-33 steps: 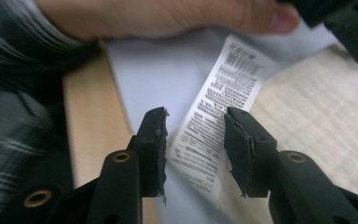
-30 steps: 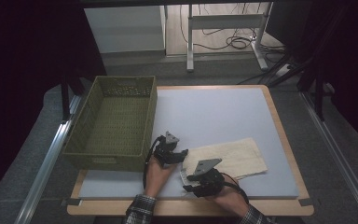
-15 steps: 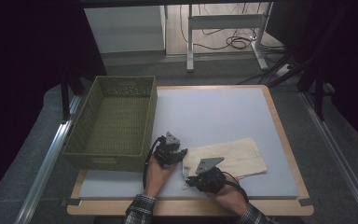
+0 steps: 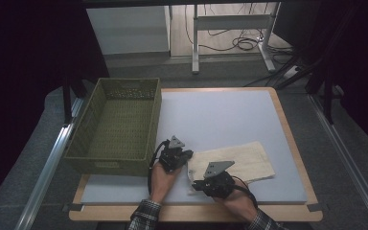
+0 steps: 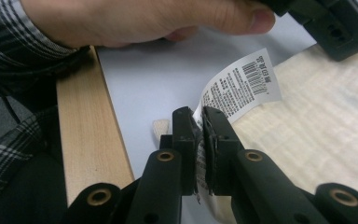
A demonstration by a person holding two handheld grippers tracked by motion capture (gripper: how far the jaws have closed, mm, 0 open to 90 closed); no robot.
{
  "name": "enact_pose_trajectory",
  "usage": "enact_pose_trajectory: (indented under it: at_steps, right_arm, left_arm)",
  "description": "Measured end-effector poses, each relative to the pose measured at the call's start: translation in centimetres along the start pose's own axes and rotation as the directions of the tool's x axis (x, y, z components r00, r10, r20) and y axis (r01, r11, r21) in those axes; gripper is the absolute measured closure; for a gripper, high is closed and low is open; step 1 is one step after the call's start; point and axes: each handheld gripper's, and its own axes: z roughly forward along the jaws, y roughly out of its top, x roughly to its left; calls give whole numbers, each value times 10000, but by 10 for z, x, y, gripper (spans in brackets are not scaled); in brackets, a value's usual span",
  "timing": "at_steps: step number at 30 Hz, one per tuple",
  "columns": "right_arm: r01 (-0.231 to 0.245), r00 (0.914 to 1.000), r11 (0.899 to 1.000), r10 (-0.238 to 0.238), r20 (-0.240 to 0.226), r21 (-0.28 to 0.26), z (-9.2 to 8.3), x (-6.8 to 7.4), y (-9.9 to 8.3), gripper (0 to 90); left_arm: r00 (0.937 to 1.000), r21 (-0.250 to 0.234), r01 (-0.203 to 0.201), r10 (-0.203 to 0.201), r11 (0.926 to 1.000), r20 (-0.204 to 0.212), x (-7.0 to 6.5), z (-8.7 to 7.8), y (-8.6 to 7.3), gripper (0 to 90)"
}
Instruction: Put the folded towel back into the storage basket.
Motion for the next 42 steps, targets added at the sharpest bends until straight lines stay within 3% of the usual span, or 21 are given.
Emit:
enact_pose_trajectory:
  at_steps: [8,19,29,42]
  right_arm:
    - [-165,9998,9989,169,94,-450,-17,-3,1,841]
    - [-348,9979,9958,392,518,-842,-42,-11,-4,841]
    - [-658,9931,9918,758,898,-1098,-64,-21,-14,841]
    - [-1280,9763,9815,1499,1560,-1423,-96,-39,-39,841]
  left_arm:
    - [10000,-171,-12,13,9999,75,-2,-4,9,862]
    - [9990,-284,-407,412,9988,171,-13,0,33,858]
    - [9968,-270,-616,629,9977,501,-23,16,51,858]
    - [9893,-239,-1141,1158,9932,885,-46,50,84,856]
